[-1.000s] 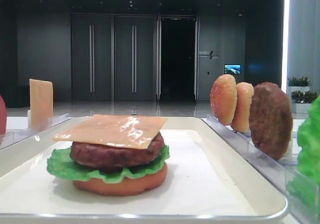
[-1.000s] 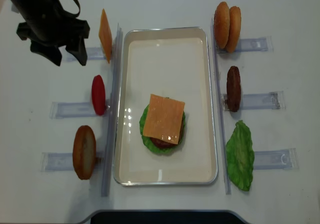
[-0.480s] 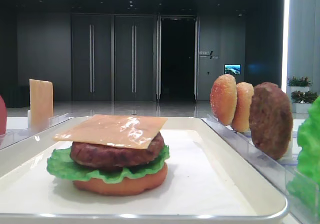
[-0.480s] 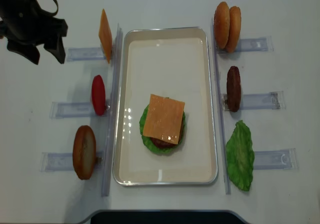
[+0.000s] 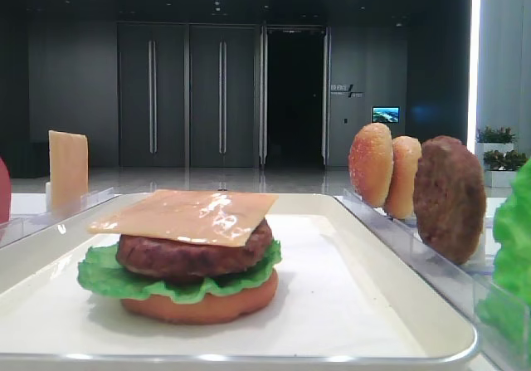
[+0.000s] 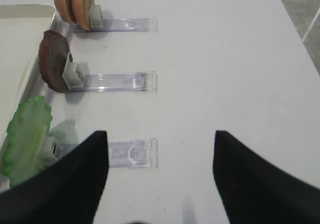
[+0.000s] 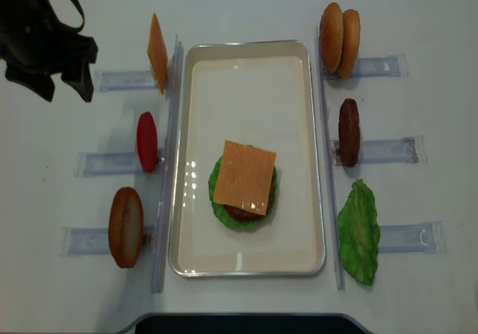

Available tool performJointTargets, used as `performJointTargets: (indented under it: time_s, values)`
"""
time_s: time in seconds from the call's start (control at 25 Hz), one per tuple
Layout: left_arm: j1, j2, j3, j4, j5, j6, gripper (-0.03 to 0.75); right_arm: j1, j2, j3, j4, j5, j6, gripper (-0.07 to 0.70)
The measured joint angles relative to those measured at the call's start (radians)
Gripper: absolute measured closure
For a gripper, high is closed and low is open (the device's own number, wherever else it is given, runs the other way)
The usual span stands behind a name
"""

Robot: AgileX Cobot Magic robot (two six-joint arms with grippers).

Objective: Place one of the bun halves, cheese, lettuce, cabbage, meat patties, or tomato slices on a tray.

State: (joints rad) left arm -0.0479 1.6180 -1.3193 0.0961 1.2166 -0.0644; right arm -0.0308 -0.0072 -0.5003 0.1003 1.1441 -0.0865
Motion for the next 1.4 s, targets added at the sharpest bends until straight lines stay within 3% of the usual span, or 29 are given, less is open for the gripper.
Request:
performJointTargets:
  time_s: [1.0, 1.4]
  values:
    - [0.0, -0.717, 0.431, -0.009, 0.023, 0.002, 0.181, 0.0, 0.0, 0.0, 0.0, 0.0, 0.0, 0.171]
    - [0.0, -0.955, 0.532, -0.013, 0.026, -0.02, 0.189, 0.0, 0.0, 0.0, 0.0, 0.0, 0.0, 0.171]
